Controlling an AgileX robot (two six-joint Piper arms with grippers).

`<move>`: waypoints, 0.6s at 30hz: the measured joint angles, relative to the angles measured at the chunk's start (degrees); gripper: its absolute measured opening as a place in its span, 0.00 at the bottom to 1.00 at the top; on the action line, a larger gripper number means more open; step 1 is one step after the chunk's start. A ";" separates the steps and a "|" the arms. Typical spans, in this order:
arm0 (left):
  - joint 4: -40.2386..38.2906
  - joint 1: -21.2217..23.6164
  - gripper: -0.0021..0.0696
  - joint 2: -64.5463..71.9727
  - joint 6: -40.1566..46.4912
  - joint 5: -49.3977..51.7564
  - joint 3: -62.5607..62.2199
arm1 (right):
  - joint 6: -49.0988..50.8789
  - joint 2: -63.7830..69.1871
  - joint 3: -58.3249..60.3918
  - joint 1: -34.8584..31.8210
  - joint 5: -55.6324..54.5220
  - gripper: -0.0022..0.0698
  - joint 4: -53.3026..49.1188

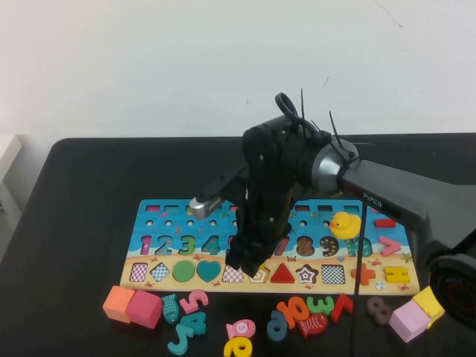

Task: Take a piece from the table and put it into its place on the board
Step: Place the "Pentagon" into the hole of the Pentagon

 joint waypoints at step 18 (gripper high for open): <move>0.00 0.00 0.03 0.00 0.00 0.00 0.00 | 0.41 2.74 -0.81 0.00 0.44 0.63 0.00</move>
